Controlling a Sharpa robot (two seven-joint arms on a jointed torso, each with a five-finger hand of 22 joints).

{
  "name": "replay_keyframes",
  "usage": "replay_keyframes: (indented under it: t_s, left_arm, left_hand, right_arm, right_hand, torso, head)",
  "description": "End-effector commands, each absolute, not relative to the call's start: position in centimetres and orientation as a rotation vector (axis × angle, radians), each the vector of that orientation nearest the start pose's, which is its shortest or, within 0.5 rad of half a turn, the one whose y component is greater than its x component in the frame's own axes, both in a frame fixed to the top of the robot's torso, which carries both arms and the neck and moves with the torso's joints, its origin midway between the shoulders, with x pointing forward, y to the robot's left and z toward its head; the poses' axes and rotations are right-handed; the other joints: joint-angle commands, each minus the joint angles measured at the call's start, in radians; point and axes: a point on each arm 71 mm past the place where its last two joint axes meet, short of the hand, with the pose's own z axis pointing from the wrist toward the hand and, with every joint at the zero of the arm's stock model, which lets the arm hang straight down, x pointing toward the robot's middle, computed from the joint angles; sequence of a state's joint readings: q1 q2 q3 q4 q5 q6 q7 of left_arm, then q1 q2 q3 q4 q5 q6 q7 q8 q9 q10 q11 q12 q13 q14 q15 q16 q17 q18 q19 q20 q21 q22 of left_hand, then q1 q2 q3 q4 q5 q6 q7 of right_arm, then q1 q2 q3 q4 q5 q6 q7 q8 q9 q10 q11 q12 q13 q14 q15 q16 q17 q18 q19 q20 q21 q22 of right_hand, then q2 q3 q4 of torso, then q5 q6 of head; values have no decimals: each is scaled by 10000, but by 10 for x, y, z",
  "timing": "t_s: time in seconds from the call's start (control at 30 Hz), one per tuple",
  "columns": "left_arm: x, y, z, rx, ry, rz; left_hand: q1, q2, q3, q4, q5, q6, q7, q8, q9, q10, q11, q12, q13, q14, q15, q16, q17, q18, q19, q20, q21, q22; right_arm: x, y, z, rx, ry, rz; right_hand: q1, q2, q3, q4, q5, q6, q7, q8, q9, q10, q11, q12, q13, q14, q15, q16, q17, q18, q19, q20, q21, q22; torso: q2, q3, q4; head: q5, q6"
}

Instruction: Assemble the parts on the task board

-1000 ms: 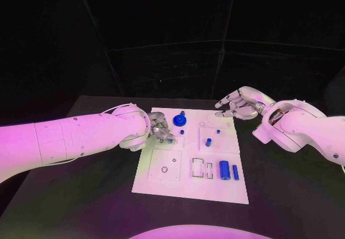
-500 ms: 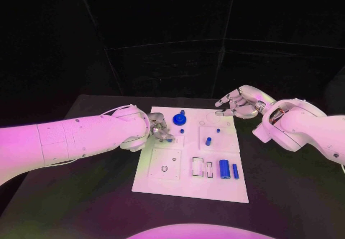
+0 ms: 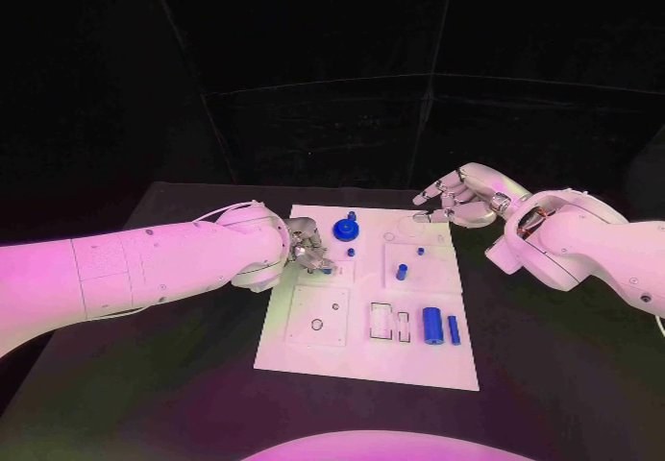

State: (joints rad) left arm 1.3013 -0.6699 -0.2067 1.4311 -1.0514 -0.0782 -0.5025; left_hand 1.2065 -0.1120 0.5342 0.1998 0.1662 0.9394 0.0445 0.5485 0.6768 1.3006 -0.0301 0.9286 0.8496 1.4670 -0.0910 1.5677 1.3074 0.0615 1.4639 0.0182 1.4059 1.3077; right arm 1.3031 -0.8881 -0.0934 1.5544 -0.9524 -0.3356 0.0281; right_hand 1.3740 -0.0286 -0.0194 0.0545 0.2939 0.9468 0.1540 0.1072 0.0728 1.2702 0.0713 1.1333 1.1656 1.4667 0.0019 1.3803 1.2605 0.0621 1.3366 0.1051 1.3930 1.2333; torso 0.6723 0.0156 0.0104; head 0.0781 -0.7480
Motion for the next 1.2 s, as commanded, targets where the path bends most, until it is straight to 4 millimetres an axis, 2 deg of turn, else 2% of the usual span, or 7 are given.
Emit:
replay_keyframes:
  t_s: [0.03, 0.37, 0.4, 0.47, 0.53, 1.2]
  left_arm:
    - [490, 163, -233, -1389, 22424, -3967]
    - [491, 163, -234, -1292, 22551, -3907]
    - [491, 163, -234, -1294, 22548, -3904]
    - [492, 162, -234, -1289, 22546, -3896]
    - [492, 161, -235, -1274, 22556, -3891]
    - [496, 158, -236, -1107, 22721, -3787]
  left_hand:
    - [-58, 34, 1639, -1611, 32, -61, -27, 49, 17, 65, -39, 62, -2, 1038, -40, 31, 2634, -95, 279, -54, 18, 63]
    - [-402, -62, 1482, -1559, -10, 4, -88, 189, 87, 140, -72, 247, 105, 1038, -61, 31, 2634, -101, 291, -67, 29, 99]
    - [-483, -57, 1435, -1513, -14, 19, -99, 205, 91, 147, -80, 270, 116, 1038, -65, 31, 2634, -104, 296, -71, 38, 116]
    - [-587, -45, 1366, -1456, -17, 36, -115, 224, 94, 155, -92, 305, 134, 1038, -75, 31, 2634, -107, 303, -78, 47, 135]
    - [-713, 4, 1306, -1369, -15, 54, -126, 237, 91, 155, -101, 333, 144, 1038, -86, 31, 2634, -110, 309, -85, 54, 149]
    - [-1596, 75, 589, -821, -43, 272, -199, 287, -6, 248, -158, 701, 393, 1038, -136, 31, 2634, -149, 379, -131, 168, 358]
  right_arm:
    - [490, -213, -151, 2168, 16739, 9503]
    - [490, -213, -151, 2155, 16765, 9486]
    - [490, -213, -151, 2155, 16770, 9483]
    - [490, -213, -151, 2158, 16791, 9475]
    - [490, -213, -151, 2163, 16805, 9466]
    - [490, -213, -152, 2185, 16893, 9427]
  right_hand:
    - [-28, 75, -61, 19, 27, 58, 8, 68, 3, -11, -41, 3, -3, 370, -91, -65, -6, 152, -73, -2, -42, -5]
    - [-25, 80, -65, 20, 36, 66, 6, 74, 4, -13, -43, 0, -7, 370, -93, -68, -8, 152, -71, -3, -42, -4]
    - [-14, 97, -63, 22, 72, 78, 3, 83, 5, -18, -47, -7, -15, 369, -96, -75, -15, 153, -74, -5, -48, -12]
    - [42, 140, -52, 19, 447, 94, 0, 98, 2, -33, -58, -22, -32, 371, -108, -92, -21, 156, -77, -18, -65, -28]
    - [51, 144, -56, 23, 549, 94, -1, 101, -1, -34, -58, -23, -36, 373, -110, -95, -19, 156, -76, -21, -70, -32]
    - [19, 127, -90, 48, 565, 95, 0, 106, -4, -42, -55, -37, -54, 371, -109, -113, -38, 160, -84, -23, -84, -50]
  torso:
    - [-1, 1, -8]
    - [3, 4, -3]
    - [1, 3, -6]
    - [-1, 4, -5]
    - [-1, 8, -3]
    - [1, 5, -6]
  head:
    - [4, -19]
    - [2, -26]
    - [1, -43]
    - [3, -37]
    - [-2, -33]
    - [-31, -65]
